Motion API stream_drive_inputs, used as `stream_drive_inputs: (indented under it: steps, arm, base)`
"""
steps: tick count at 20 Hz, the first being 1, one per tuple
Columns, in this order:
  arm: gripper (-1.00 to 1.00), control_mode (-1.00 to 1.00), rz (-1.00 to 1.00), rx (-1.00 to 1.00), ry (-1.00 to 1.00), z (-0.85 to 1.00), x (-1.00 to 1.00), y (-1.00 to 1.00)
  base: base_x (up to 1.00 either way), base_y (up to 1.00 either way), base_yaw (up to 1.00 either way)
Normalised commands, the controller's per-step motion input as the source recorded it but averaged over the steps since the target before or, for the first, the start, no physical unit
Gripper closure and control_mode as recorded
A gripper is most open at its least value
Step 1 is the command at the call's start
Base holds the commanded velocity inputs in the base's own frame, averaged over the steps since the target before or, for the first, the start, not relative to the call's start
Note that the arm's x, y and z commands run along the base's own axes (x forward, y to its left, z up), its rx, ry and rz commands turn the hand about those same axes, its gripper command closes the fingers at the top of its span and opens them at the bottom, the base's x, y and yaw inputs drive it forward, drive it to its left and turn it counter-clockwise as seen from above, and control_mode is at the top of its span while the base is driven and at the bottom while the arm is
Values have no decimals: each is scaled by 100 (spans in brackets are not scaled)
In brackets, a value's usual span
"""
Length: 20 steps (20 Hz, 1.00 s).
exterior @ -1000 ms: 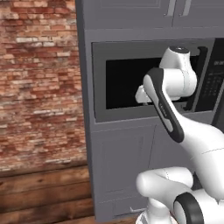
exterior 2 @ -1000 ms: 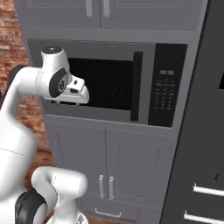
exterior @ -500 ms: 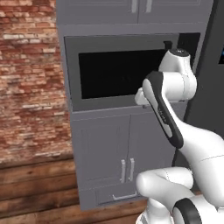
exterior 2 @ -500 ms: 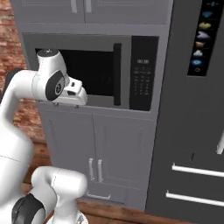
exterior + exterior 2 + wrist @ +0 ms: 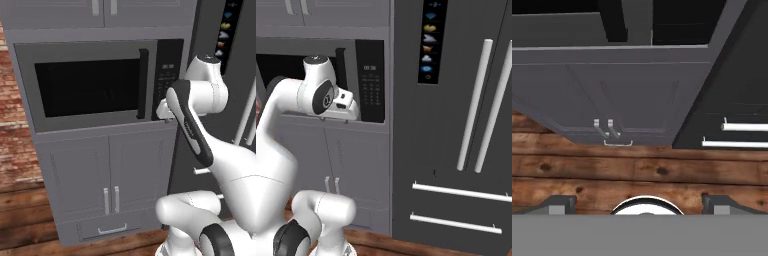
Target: Open the microwave door.
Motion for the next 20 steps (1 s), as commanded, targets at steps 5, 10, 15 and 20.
stream_drive_inputs:
  steps: [5, 10, 15, 20]
  arm:
    - [-100, -100, 0, 0, -4, 0, -26, 0]
    - [-100, -100, 0, 0, -18, 11, -43, 0]
    - [-100, -100, 0, 0, -40, 16, 13, -4]
    - [-100, -100, -3, 0, -25, 13, 84, 2]
  base:
    - [-8, 0, 0]
    - [0, 0, 0]
    - [0, 0, 0]
    - [0, 0, 0]
